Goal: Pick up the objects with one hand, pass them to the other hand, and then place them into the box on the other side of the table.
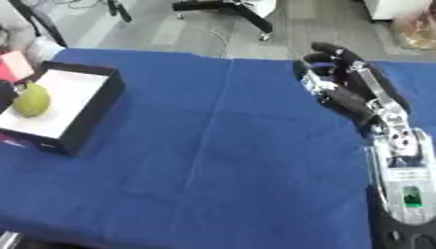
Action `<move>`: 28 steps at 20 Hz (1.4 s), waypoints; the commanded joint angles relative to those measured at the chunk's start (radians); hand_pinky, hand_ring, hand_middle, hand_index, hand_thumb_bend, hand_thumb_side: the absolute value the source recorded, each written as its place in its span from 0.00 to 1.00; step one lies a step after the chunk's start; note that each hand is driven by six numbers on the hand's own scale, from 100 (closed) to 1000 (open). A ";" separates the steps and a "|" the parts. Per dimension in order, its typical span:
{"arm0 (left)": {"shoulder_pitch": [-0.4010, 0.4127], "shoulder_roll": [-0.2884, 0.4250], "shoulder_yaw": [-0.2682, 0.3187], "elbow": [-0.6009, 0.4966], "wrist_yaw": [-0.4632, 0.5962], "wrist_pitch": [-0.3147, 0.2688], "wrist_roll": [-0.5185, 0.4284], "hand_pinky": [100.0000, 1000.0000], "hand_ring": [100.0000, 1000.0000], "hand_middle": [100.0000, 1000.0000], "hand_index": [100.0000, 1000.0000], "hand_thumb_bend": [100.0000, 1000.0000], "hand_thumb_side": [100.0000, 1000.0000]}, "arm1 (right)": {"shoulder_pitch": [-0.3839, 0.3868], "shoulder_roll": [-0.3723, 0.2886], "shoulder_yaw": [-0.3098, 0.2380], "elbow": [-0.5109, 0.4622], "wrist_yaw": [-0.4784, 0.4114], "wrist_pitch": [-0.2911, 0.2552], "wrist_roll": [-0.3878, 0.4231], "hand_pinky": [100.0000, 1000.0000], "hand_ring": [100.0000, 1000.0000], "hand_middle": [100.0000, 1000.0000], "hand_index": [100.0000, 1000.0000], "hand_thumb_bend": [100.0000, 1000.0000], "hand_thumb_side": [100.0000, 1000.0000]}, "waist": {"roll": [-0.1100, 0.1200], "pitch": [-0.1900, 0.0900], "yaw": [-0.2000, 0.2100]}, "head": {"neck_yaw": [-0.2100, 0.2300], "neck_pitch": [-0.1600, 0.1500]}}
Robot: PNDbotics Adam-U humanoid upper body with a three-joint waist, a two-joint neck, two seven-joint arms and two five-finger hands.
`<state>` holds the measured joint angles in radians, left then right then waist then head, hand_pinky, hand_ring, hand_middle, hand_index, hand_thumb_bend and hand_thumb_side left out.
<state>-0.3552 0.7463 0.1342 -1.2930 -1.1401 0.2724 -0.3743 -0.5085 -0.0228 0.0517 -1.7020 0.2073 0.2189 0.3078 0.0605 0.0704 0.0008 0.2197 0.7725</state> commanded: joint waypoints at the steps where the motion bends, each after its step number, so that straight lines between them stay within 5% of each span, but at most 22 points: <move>1: -0.022 0.031 0.008 0.031 0.001 0.003 -0.089 0.81 0.72 0.71 0.88 0.41 0.30 | -0.010 -0.002 0.002 -0.013 0.004 -0.002 0.004 0.67 0.73 0.73 0.86 0.24 0.37 | 0.015 -0.026 0.000 | -0.003 -0.002; 3: -0.024 0.031 0.011 0.030 0.003 -0.001 -0.131 0.85 0.77 0.78 0.94 0.77 0.42 | -0.009 -0.002 0.001 -0.013 0.003 -0.001 0.003 0.67 0.73 0.73 0.86 0.24 0.37 | 0.015 -0.025 0.001 | -0.001 -0.002; 8: -0.020 0.037 0.032 -0.024 -0.006 -0.018 -0.180 0.88 0.82 0.86 0.99 1.00 0.45 | -0.008 -0.002 0.000 -0.013 0.003 0.001 0.004 0.67 0.73 0.73 0.86 0.24 0.37 | 0.016 -0.025 0.004 | -0.003 -0.002; 15: -0.020 0.036 0.049 -0.112 -0.021 -0.030 -0.198 0.89 0.83 0.87 1.00 1.00 0.51 | -0.008 -0.003 -0.002 -0.012 0.005 0.001 0.005 0.67 0.73 0.73 0.86 0.23 0.38 | 0.014 -0.026 0.005 | -0.010 -0.002; 19: -0.019 0.022 0.067 -0.203 0.004 -0.019 -0.113 0.84 0.77 0.78 0.89 1.00 0.56 | -0.008 -0.005 -0.008 -0.013 0.008 -0.002 0.000 0.67 0.73 0.73 0.86 0.23 0.38 | 0.007 -0.026 0.006 | -0.058 -0.002; 22: -0.013 0.004 0.080 -0.295 0.075 -0.008 0.005 0.80 0.71 0.71 0.82 1.00 0.64 | -0.010 -0.010 -0.021 -0.021 0.021 -0.016 0.000 0.68 0.73 0.73 0.84 0.18 0.40 | -0.001 -0.024 0.009 | -0.134 -0.002; 23: -0.012 -0.009 0.085 -0.338 0.113 -0.006 0.071 0.80 0.70 0.70 0.81 0.98 0.55 | -0.013 -0.015 -0.030 -0.027 0.032 -0.028 -0.002 0.68 0.73 0.73 0.84 0.21 0.36 | -0.005 -0.024 0.009 | -0.175 -0.002; 27: 0.015 -0.092 0.067 -0.492 0.386 -0.046 0.353 0.78 0.67 0.67 0.79 0.86 0.54 | -0.040 -0.082 -0.075 -0.034 0.089 -0.071 -0.021 0.70 0.74 0.74 0.85 0.19 0.32 | -0.022 -0.025 0.002 | -0.339 -0.002; 28: 0.024 -0.117 0.056 -0.520 0.462 -0.066 0.406 0.77 0.66 0.66 0.78 0.84 0.54 | -0.050 -0.110 -0.089 -0.028 0.102 -0.080 -0.035 0.70 0.74 0.74 0.85 0.06 0.36 | -0.029 -0.025 -0.002 | -0.383 -0.002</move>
<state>-0.3243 0.6309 0.1899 -1.7615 -0.7592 0.2217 -0.0398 -0.5364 -0.0946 -0.0196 -1.7087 0.2913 0.1532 0.2814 0.0402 0.0704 -0.0035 -0.1173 0.7725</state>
